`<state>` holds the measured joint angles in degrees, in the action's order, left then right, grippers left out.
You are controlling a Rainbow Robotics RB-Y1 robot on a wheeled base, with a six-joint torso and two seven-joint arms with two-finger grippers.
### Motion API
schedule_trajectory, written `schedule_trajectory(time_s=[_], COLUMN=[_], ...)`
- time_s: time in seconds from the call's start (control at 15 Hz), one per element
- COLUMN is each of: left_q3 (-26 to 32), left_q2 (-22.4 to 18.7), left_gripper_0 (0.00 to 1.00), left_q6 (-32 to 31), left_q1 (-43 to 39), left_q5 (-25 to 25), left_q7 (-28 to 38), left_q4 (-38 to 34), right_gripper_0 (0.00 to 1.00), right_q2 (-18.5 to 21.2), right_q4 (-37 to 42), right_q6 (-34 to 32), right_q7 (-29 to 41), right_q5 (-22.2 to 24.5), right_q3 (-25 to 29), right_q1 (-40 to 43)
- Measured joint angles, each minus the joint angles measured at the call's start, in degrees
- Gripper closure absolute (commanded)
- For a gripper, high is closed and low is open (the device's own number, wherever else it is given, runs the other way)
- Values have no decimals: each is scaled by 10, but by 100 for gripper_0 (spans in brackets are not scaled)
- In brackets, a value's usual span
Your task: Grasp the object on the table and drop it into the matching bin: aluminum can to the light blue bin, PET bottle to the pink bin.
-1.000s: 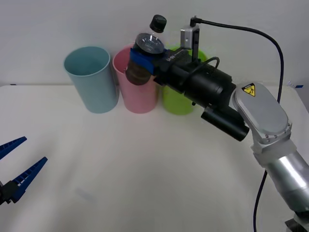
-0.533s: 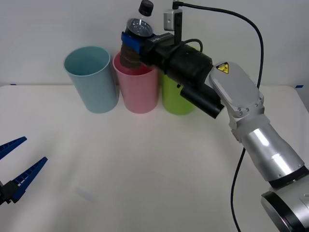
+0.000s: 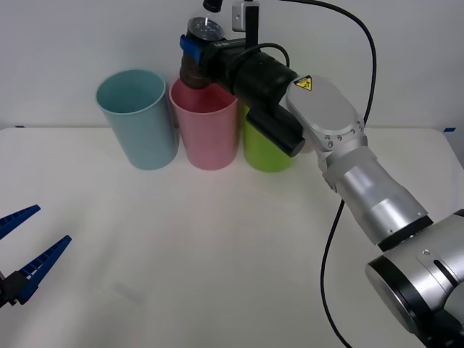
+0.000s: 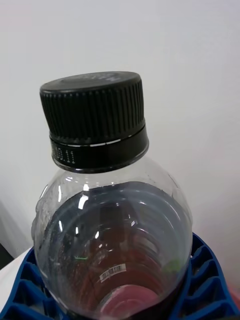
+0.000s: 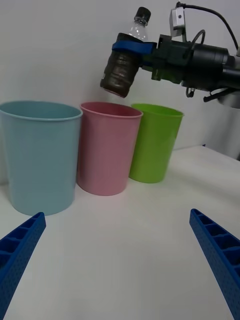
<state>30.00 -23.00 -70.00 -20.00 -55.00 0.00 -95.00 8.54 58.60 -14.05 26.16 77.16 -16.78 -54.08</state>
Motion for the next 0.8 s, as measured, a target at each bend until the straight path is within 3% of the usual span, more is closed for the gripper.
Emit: schedule_trajectory(time_s=[0.47, 0.6, 0.67, 0.73, 0.8], left_q3=[0, 0, 0, 0, 0], left_q2=[0, 0, 0, 0, 0], left_gripper_0=[0, 0, 0, 0, 0], left_q6=[0, 0, 0, 0, 0], left_q1=[0, 0, 0, 0, 0], left_q5=[0, 0, 0, 0, 0], left_q7=[0, 0, 0, 0, 0], left_q4=[0, 0, 0, 0, 0], right_gripper_0=[100, 91, 80, 38, 6], right_q2=[-5, -5, -5, -5, -5], right_q4=[-14, -14, -14, -14, -14], right_q6=[18, 18, 18, 18, 19], right_q7=[-9, -9, -9, -9, -10], right_q5=[1, 0, 0, 0, 0], right_q3=[0, 0, 0, 0, 0], right_q1=[-11, -11, -11, -11, -11])
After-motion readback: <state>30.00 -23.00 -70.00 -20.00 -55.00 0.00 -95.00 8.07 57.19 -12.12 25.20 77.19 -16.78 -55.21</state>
